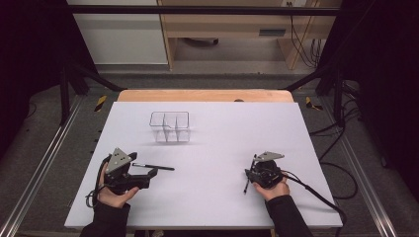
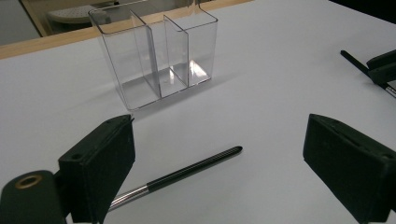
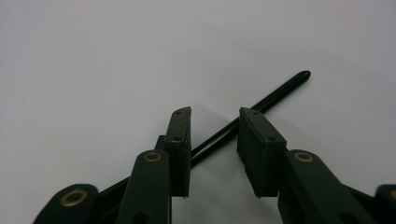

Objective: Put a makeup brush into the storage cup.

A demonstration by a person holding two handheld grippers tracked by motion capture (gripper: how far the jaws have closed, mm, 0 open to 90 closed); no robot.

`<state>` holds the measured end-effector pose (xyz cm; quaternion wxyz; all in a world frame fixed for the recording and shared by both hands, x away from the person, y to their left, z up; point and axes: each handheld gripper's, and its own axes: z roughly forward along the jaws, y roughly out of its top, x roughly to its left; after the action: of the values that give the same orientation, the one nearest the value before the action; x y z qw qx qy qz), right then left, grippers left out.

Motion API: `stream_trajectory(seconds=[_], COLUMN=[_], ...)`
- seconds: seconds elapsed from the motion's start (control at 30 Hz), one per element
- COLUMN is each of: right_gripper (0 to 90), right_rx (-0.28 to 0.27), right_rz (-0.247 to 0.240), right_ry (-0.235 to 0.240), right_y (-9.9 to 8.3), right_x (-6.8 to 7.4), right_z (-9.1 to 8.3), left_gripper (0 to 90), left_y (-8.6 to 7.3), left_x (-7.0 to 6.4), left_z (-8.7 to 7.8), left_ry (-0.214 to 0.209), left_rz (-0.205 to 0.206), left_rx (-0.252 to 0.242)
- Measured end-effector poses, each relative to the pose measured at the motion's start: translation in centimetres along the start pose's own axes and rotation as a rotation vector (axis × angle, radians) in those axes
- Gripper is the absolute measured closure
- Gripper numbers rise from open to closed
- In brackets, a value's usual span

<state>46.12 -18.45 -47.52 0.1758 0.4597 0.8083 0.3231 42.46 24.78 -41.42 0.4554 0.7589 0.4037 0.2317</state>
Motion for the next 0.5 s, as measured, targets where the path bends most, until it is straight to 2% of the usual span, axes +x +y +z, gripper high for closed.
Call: stream_trajectory(seconds=[0.33,0.5], right_gripper=[73.0,71.8], right_rx=[-0.002,-0.005], right_rz=[0.001,0.0], right_ry=[0.009,0.006], right_y=[0.07,0.06], right_x=[-0.06,-0.02], right_z=[-0.24,-0.24], left_gripper=[8.7,8.8], left_y=[-0.02,-0.01], left_x=[-0.02,-0.01], left_z=[0.04,0.03], left_ry=[-0.002,-0.003], left_rz=[0.001,0.002], left_rx=[0.005,0.005])
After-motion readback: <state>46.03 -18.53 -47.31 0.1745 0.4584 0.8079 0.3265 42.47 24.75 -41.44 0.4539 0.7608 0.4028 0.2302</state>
